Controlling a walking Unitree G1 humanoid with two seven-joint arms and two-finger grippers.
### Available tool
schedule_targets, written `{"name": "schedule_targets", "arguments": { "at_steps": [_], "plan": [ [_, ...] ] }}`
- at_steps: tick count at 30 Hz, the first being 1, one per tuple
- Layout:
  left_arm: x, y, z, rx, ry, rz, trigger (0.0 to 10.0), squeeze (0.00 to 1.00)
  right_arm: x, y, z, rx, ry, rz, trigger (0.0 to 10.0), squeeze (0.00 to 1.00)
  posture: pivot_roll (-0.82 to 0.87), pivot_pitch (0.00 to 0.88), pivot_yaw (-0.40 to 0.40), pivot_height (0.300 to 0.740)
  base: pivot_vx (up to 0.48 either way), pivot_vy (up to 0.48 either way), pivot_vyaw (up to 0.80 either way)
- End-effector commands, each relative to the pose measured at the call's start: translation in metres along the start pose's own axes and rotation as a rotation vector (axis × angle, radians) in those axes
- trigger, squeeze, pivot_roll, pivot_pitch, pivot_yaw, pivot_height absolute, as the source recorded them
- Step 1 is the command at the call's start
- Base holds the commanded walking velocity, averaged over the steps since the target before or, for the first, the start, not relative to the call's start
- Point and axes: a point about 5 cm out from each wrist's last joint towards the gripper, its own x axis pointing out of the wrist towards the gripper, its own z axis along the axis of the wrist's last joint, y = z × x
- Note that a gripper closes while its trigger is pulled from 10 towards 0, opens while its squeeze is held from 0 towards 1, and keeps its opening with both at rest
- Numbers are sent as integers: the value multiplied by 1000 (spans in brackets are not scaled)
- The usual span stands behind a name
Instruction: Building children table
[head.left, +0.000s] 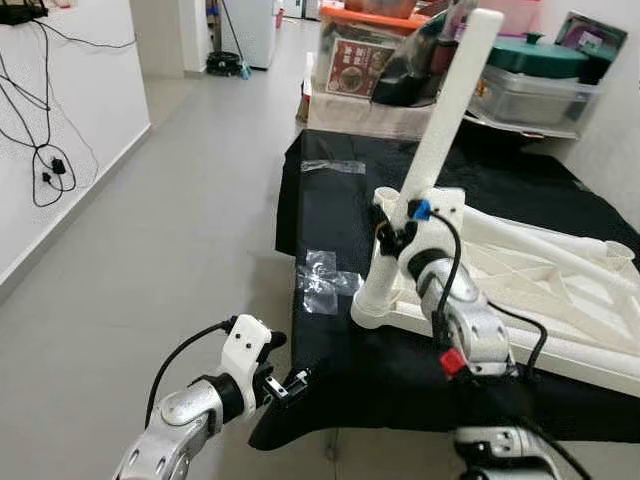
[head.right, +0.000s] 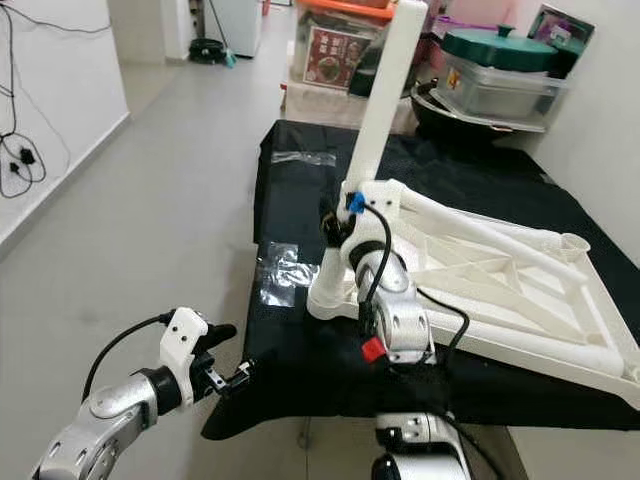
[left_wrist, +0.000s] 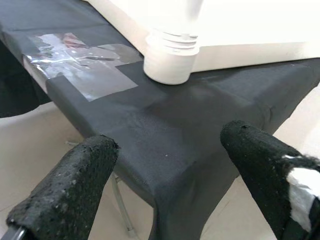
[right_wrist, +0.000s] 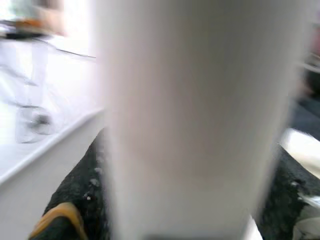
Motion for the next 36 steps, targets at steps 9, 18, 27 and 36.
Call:
{"name": "schedule_targets", "arguments": {
  "at_steps": [9, 18, 27, 36],
  "plan": [
    [5, -1, -1, 0, 6, -8, 10000, 0, 8, -13, 14, -90, 39, 508, 10000, 0, 21, 0, -147, 740, 0, 0, 0],
    [2, -1, -2, 2, 12, -4, 10000, 0, 10, -34, 11, -99, 64, 553, 0, 0, 24, 0, -144, 740, 0, 0, 0],
    [2, -1, -2, 3, 13, -14, 10000, 0, 11, -51, 8, -145, 21, 348, 0, 0, 8, 0, -132, 740, 0, 0, 0],
    [3, -4, -2, -3, 13, -19, 10000, 0, -15, -85, -13, -278, 0, -504, 0, 0, 15, 0, -130, 740, 0, 0, 0]
  ]
}}
